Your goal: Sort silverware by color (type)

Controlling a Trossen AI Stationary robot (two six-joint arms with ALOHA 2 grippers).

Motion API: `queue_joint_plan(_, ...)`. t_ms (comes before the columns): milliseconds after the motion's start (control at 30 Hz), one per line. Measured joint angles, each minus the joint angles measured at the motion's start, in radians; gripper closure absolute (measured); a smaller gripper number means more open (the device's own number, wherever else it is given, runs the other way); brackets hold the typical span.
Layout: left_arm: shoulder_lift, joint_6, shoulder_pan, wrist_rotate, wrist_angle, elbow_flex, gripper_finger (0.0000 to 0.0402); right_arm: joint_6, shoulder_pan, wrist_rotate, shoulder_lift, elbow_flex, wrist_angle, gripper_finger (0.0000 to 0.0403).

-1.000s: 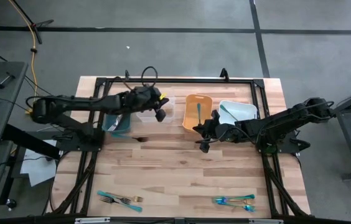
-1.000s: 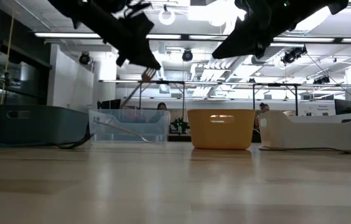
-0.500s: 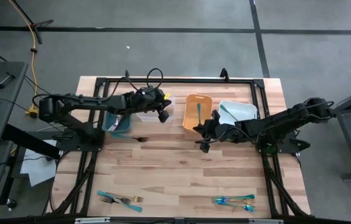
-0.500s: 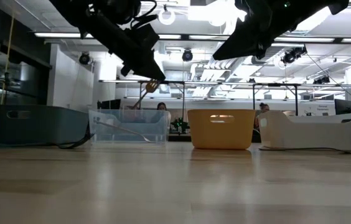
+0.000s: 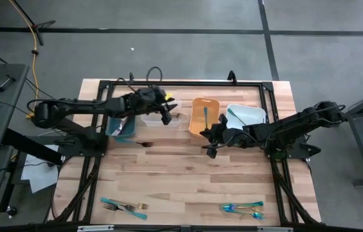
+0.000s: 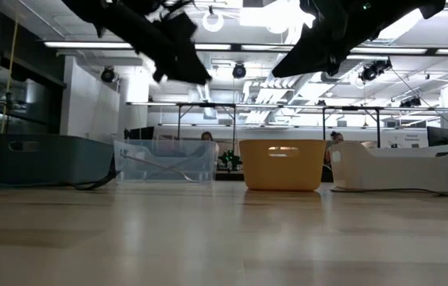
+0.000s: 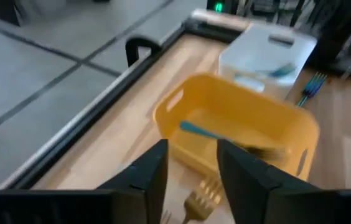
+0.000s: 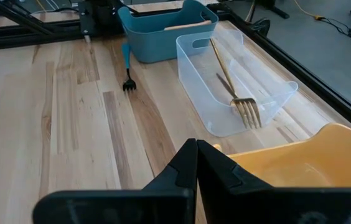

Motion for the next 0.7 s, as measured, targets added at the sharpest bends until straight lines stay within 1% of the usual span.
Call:
queue_joint_plan(133,-0.089,-0.001,-0.014,0.001,-0.004,0.006,0.0239,0.0,0.0,0.0,0.0,0.0,0.0,0.0402)
queue_joint_plan(233,-0.149,-0.018,-0.039,0.042,-0.036,0.003,0.023,0.0,0.0,0.0,0.0,0.0,-0.002,0.0402)
queue_joint_plan(300,-0.186,-0.046,-0.069,0.075,-0.016,-0.025,0.023,0.0,0.0,0.0,0.0,0.0,-0.002,0.0402)
queue_joint_plan(367,-0.218,-0.064,-0.11,0.084,0.023,-0.075,0.0231,0.0,0.0,0.0,0.0,0.0,-0.003,0.0402)
queue_joint_plan(500,-0.264,-0.105,-0.221,0.058,0.214,-0.236,0.0233,0.0,0.0,0.0,0.0,0.0,-0.003,0.0402)
queue_joint_plan(633,-0.27,-0.112,-0.338,-0.014,0.487,-0.417,0.0233,-0.003,0.0,0.0,0.0,0.0,-0.003,0.0402)
queue_joint_plan(700,-0.265,-0.112,-0.383,-0.046,0.604,-0.486,0.0233,-0.003,0.0,0.0,0.0,0.0,-0.003,0.0402)
